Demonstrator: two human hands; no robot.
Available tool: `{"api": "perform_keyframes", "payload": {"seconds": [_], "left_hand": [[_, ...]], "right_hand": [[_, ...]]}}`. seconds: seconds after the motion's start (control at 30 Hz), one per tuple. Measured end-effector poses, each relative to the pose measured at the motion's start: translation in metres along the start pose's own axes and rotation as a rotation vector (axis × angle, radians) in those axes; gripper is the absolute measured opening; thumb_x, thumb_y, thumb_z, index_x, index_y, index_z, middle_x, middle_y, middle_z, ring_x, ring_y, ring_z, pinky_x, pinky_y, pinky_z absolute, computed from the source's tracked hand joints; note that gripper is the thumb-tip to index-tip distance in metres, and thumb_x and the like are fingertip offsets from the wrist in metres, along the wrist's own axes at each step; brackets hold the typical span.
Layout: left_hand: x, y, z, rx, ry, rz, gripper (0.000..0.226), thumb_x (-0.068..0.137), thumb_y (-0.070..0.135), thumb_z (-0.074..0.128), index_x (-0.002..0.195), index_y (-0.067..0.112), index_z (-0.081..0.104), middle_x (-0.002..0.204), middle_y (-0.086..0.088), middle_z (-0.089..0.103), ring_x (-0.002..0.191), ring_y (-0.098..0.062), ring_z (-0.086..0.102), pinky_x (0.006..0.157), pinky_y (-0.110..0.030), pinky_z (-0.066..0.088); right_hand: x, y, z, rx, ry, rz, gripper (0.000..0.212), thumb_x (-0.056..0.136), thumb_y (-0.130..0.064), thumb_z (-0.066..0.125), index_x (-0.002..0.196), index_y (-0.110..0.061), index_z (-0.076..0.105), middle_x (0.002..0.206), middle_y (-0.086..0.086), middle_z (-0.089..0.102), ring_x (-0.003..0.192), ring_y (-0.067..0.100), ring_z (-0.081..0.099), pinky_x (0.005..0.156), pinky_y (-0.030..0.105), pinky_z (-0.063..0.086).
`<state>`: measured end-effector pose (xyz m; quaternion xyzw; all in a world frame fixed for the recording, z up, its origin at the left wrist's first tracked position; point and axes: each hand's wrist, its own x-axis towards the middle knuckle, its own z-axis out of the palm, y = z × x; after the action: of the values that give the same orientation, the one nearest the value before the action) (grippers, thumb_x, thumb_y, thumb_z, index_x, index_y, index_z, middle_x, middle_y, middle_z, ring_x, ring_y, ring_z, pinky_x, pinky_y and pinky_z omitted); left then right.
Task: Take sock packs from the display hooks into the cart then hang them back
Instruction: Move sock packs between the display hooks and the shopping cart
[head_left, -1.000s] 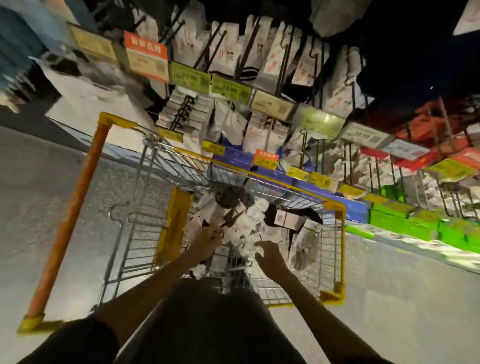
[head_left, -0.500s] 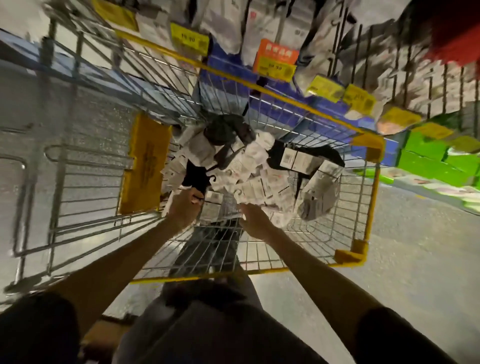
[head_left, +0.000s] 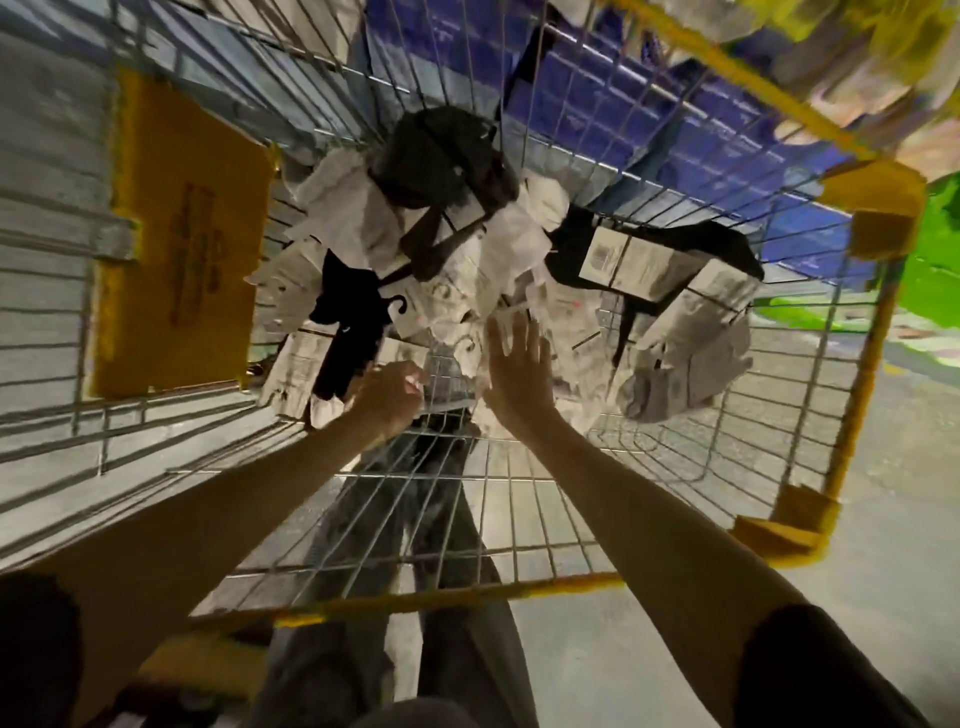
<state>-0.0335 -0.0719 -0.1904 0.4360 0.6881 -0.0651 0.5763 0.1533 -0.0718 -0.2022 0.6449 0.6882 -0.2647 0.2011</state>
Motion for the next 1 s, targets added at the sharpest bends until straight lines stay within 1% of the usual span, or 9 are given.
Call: {"api": "perform_keyframes", "payload": {"seconds": [0.1, 0.2, 0.33, 0.53, 0.67, 0.77, 0.87, 0.93, 1.0], "left_hand": [[0.006, 0.000, 0.004, -0.012, 0.020, -0.017, 0.029, 0.081, -0.006, 0.061, 0.105, 0.007, 0.069, 0.107, -0.017, 0.071, 0.103, -0.030, 0.065, 0.084, -0.033, 0.051], [0.011, -0.001, 0.004, -0.038, 0.014, -0.035, 0.033, 0.080, -0.009, 0.060, 0.108, 0.006, 0.068, 0.111, -0.019, 0.069, 0.101, -0.031, 0.066, 0.072, -0.030, 0.052], [0.010, -0.006, 0.002, -0.073, 0.013, -0.013, 0.033, 0.083, -0.009, 0.050, 0.101, 0.013, 0.065, 0.115, -0.020, 0.066, 0.074, -0.026, 0.062, 0.057, -0.031, 0.047], [-0.003, -0.011, -0.004, -0.102, 0.018, 0.004, 0.036, 0.083, -0.005, 0.054, 0.081, 0.030, 0.060, 0.097, -0.010, 0.071, 0.088, -0.034, 0.070, 0.080, -0.046, 0.058], [-0.015, -0.004, -0.013, -0.246, 0.000, 0.034, 0.029, 0.085, -0.006, 0.055, 0.092, 0.022, 0.063, 0.100, -0.011, 0.069, 0.092, -0.039, 0.069, 0.069, -0.037, 0.052], [-0.024, 0.008, -0.022, -0.356, -0.032, 0.076, 0.032, 0.084, -0.007, 0.062, 0.101, 0.021, 0.062, 0.106, -0.014, 0.071, 0.092, -0.025, 0.068, 0.073, -0.030, 0.052], [-0.038, 0.025, -0.034, -0.477, -0.022, 0.172, 0.039, 0.082, -0.005, 0.065, 0.110, 0.023, 0.061, 0.104, -0.007, 0.068, 0.097, -0.019, 0.063, 0.074, -0.027, 0.048], [-0.047, 0.039, -0.046, -0.545, -0.045, 0.249, 0.045, 0.081, 0.002, 0.066, 0.119, 0.023, 0.057, 0.112, -0.006, 0.064, 0.102, -0.016, 0.061, 0.077, -0.026, 0.045], [-0.059, 0.054, -0.060, -0.606, -0.075, 0.323, 0.047, 0.082, 0.018, 0.071, 0.125, 0.025, 0.053, 0.121, -0.001, 0.060, 0.104, -0.008, 0.059, 0.077, -0.022, 0.046]], "right_hand": [[0.012, 0.000, 0.003, -0.040, 0.010, -0.024, 0.104, 0.079, -0.035, 0.076, 0.154, -0.009, 0.009, 0.159, 0.024, 0.009, 0.147, 0.042, 0.009, 0.118, 0.053, 0.010], [0.024, 0.000, 0.006, -0.051, 0.018, -0.022, 0.114, 0.069, -0.041, 0.082, 0.153, -0.007, 0.012, 0.158, 0.025, 0.009, 0.145, 0.044, 0.011, 0.118, 0.054, 0.011], [0.031, -0.004, 0.002, -0.060, 0.054, -0.008, 0.112, 0.065, -0.040, 0.085, 0.148, -0.004, 0.019, 0.154, 0.022, 0.020, 0.142, 0.042, 0.018, 0.117, 0.055, 0.019], [0.021, 0.005, -0.010, -0.040, 0.094, -0.128, 0.106, 0.056, -0.047, 0.085, 0.140, -0.009, 0.032, 0.147, 0.022, 0.030, 0.133, 0.041, 0.033, 0.103, 0.056, 0.040], [0.001, 0.022, -0.041, 0.273, 0.116, -0.232, 0.100, 0.062, -0.046, 0.085, 0.140, -0.004, 0.037, 0.142, 0.018, 0.036, 0.126, 0.033, 0.037, 0.100, 0.046, 0.045], [-0.015, 0.025, -0.075, 0.632, 0.090, -0.197, 0.091, 0.069, -0.043, 0.080, 0.141, -0.010, 0.034, 0.136, 0.008, 0.040, 0.125, 0.024, 0.037, 0.106, 0.042, 0.036], [-0.027, 0.023, -0.107, 1.074, 0.018, -0.105, 0.067, 0.081, -0.031, 0.068, 0.138, -0.019, 0.035, 0.127, -0.003, 0.050, 0.117, 0.012, 0.052, 0.102, 0.043, 0.046], [-0.036, 0.021, -0.128, 1.258, -0.003, -0.099, 0.047, 0.090, -0.015, 0.053, 0.132, -0.035, 0.043, 0.118, -0.008, 0.055, 0.107, 0.002, 0.058, 0.096, 0.034, 0.050], [-0.046, 0.013, -0.144, 1.292, -0.005, -0.089, 0.061, 0.095, 0.000, 0.048, 0.106, -0.060, 0.054, 0.104, -0.011, 0.057, 0.093, -0.006, 0.058, 0.088, 0.017, 0.048]]}}
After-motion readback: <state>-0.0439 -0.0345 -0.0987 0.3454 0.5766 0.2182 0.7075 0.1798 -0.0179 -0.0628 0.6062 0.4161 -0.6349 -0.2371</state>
